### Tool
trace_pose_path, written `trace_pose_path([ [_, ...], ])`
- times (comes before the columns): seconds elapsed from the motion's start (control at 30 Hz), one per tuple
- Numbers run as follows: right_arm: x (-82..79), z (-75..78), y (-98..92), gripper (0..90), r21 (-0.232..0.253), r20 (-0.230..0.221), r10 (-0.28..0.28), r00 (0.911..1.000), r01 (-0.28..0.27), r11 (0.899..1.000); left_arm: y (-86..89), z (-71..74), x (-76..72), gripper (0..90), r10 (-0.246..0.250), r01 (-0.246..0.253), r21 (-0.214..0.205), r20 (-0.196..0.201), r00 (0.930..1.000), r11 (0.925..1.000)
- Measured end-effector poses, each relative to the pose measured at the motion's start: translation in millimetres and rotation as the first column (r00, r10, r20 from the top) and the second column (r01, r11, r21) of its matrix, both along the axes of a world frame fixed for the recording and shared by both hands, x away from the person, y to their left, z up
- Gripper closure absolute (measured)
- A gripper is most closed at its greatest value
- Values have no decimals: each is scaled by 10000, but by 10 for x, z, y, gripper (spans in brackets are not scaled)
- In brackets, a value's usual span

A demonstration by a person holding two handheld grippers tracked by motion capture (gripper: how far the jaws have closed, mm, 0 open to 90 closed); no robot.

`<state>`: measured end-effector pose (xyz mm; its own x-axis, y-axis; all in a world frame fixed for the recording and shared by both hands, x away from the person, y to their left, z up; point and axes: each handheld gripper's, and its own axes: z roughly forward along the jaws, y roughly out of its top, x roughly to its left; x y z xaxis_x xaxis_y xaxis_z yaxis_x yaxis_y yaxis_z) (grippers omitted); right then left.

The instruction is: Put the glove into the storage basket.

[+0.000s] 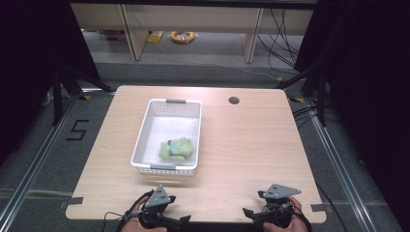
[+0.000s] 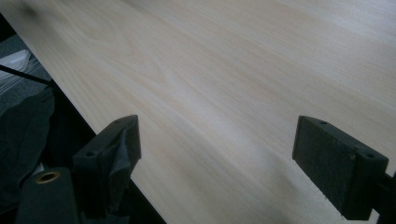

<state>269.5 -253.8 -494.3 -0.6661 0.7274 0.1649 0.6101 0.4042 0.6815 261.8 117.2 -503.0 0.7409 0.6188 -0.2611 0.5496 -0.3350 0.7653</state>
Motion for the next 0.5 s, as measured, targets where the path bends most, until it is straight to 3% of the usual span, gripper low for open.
trace_pose_path([
  [0.03,26,-12,-25,165,-109,326,274,9991,-271,9996,11,7,9,159,-111,109,148,110,9999,9998],
  [0.07,-22,-4,-2,164,-31,-22,-113,9999,113,9999,6,4,8,159,-98,97,104,90,9999,9999],
  [0.1,-1,-12,-26,165,-199,380,149,9992,-141,9997,1,2,4,159,-115,114,75,25,9999,9999],
  [0.17,-3,-31,-33,164,-118,420,300,9987,-295,9995,0,5,-3,159,-168,170,164,-164,9997,9997],
  [0.2,-23,-26,-29,164,-152,328,141,9994,-136,9998,-7,-4,0,159,-186,185,154,69,9998,9997],
  [0.4,-33,-34,-32,164,-270,370,133,9992,-123,9996,-5,-6,8,159,-110,108,144,138,9998,9998],
  [0.43,-33,-34,-31,164,-264,344,132,9993,-123,9996,-6,-9,5,159,-3,4,126,-23,10000,9999],
  [0.5,-36,-35,-26,164,-227,249,78,9997,-73,9997,0,-14,18,159,-101,97,218,142,9998,9997],
])
